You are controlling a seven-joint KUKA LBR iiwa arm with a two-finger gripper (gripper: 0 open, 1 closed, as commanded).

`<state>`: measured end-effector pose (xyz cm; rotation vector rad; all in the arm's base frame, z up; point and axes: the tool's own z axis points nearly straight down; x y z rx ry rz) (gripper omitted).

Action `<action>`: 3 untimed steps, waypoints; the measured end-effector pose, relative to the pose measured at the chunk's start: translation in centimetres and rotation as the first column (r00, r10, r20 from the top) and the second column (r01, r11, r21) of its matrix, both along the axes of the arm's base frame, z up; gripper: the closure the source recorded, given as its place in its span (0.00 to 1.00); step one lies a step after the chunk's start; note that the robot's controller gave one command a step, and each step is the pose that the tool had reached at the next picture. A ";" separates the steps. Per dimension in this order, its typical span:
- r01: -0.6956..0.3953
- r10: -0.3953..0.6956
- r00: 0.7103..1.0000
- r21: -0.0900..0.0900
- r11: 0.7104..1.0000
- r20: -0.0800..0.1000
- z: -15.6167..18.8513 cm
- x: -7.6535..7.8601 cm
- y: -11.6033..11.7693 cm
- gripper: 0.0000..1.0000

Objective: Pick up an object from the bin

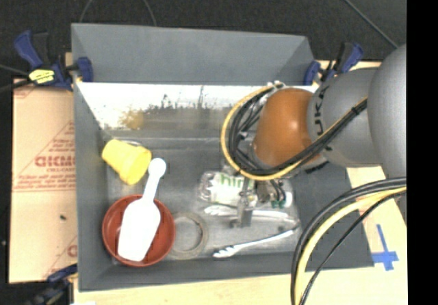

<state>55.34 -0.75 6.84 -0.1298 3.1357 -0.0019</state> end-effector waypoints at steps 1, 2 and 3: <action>0.000 0.000 1.000 -0.002 1.000 0.009 9.2 -7.0 -0.2 0.00; 0.015 -0.015 1.000 -0.001 1.000 -0.004 3.2 -3.5 -1.3 0.00; -0.091 0.092 0.995 -0.005 0.996 0.033 0.4 -7.7 -4.2 0.00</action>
Offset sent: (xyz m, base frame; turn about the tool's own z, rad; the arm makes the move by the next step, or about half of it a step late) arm -0.0364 -0.0121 0.0316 0.0156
